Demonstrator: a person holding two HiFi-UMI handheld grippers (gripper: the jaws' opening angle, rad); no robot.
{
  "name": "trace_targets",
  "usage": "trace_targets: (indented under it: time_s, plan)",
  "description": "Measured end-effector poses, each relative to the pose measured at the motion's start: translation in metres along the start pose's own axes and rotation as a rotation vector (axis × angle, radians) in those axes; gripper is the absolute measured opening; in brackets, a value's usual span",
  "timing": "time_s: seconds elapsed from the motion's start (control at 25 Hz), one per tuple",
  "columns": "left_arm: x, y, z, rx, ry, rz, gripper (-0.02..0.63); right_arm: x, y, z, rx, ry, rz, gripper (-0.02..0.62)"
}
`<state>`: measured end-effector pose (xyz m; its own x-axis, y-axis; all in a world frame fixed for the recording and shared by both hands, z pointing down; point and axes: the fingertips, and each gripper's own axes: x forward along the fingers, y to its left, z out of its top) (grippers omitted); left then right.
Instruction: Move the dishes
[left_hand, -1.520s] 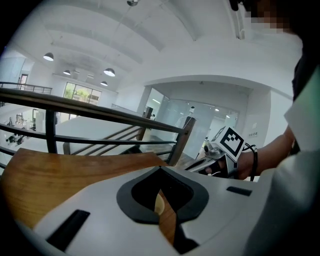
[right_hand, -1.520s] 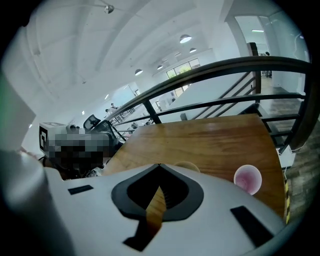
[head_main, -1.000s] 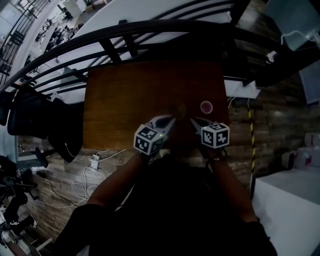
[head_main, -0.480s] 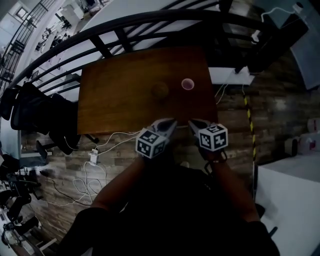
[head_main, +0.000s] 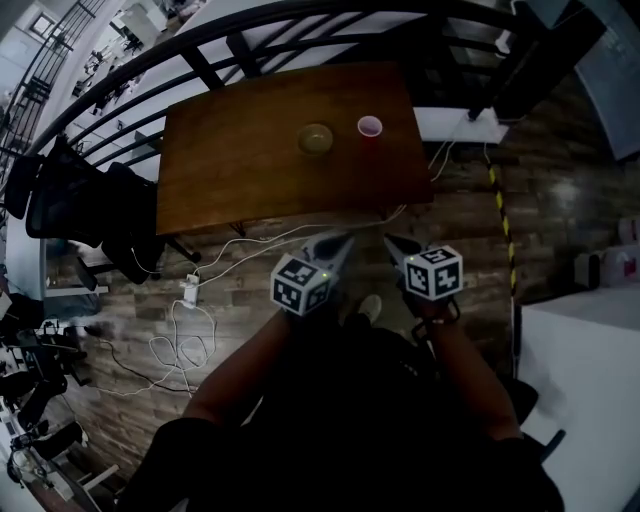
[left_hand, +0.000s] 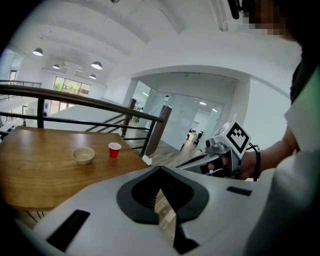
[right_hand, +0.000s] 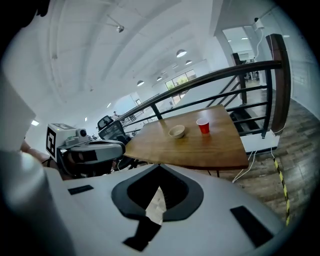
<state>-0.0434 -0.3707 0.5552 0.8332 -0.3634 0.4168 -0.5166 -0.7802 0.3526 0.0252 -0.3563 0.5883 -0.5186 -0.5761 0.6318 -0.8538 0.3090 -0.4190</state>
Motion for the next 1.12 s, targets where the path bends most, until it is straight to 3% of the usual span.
trace_targets:
  time_s: [0.28, 0.6, 0.88, 1.12]
  plan:
    - [-0.046, -0.016, -0.019, 0.012, -0.014, -0.058, -0.005, -0.005, 0.043, -0.028, 0.000, -0.012, -0.057, 0.011]
    - [-0.101, -0.050, -0.059, 0.071, 0.032, -0.202, -0.005, -0.034, 0.097, -0.088, 0.107, -0.095, -0.178, 0.011]
    - [-0.117, -0.126, -0.100, 0.152, 0.111, -0.396, -0.005, -0.094, 0.124, -0.157, 0.242, -0.190, -0.322, 0.011]
    - [-0.109, -0.208, -0.130, 0.201, 0.173, -0.559, -0.005, -0.165, 0.122, -0.221, 0.352, -0.248, -0.460, 0.011]
